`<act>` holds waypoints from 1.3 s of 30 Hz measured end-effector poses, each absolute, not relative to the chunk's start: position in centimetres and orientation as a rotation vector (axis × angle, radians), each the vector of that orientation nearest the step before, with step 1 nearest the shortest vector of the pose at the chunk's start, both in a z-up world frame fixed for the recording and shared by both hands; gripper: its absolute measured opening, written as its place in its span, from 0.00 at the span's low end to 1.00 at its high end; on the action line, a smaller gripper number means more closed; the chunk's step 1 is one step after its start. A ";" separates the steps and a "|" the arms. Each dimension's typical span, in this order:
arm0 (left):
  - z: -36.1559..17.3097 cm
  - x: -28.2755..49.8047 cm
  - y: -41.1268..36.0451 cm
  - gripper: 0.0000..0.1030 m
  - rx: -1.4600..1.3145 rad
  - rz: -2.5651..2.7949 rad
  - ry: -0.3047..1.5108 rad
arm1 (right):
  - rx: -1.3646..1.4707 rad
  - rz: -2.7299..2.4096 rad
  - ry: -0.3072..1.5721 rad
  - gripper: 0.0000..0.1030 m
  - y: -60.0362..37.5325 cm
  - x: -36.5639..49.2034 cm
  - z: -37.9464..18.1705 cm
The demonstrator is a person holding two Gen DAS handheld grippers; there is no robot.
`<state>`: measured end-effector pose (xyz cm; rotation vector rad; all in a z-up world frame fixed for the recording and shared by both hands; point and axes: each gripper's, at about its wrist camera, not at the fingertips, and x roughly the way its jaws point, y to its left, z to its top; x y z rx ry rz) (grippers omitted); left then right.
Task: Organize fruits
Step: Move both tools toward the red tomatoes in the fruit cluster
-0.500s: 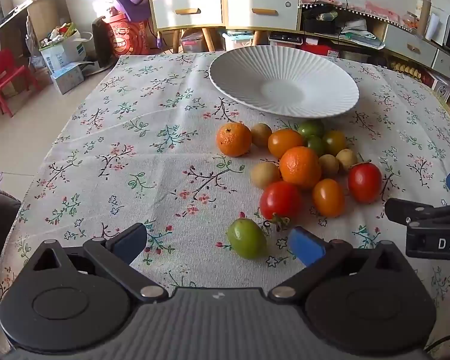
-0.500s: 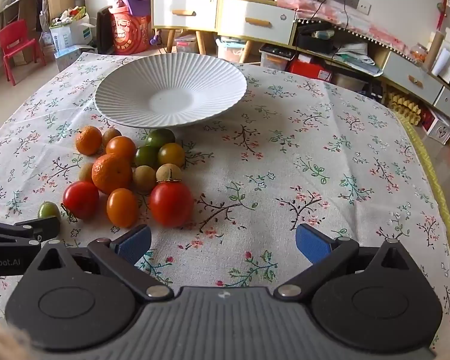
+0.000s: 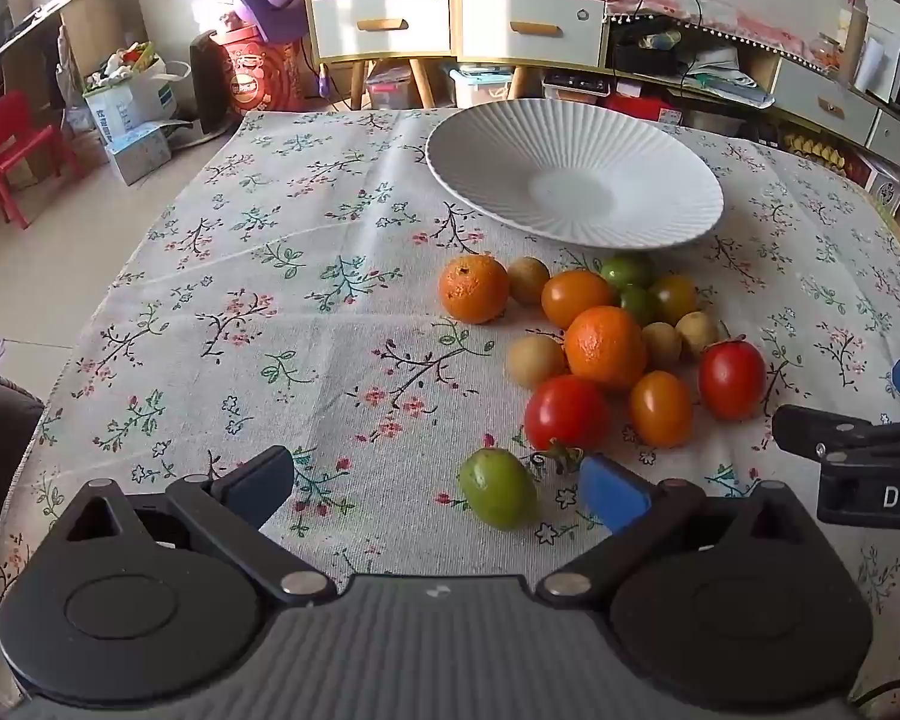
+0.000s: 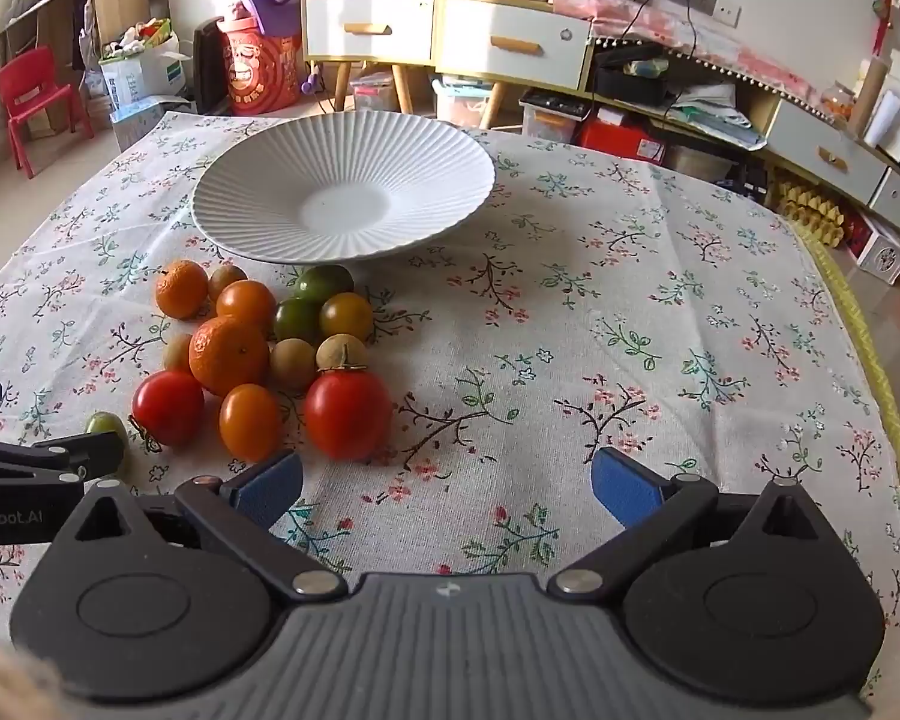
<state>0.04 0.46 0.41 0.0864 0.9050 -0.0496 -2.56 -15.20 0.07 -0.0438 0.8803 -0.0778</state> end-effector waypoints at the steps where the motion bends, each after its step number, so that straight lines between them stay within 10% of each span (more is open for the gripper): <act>1: 0.3 0.2 0.3 0.97 0.081 -0.046 0.908 | -0.043 -0.075 0.878 1.00 -15.2 -2.6 0.1; 39: 0.7 1.2 1.2 0.97 0.032 -0.062 0.915 | -0.035 -0.028 0.877 1.00 -15.0 -2.1 0.4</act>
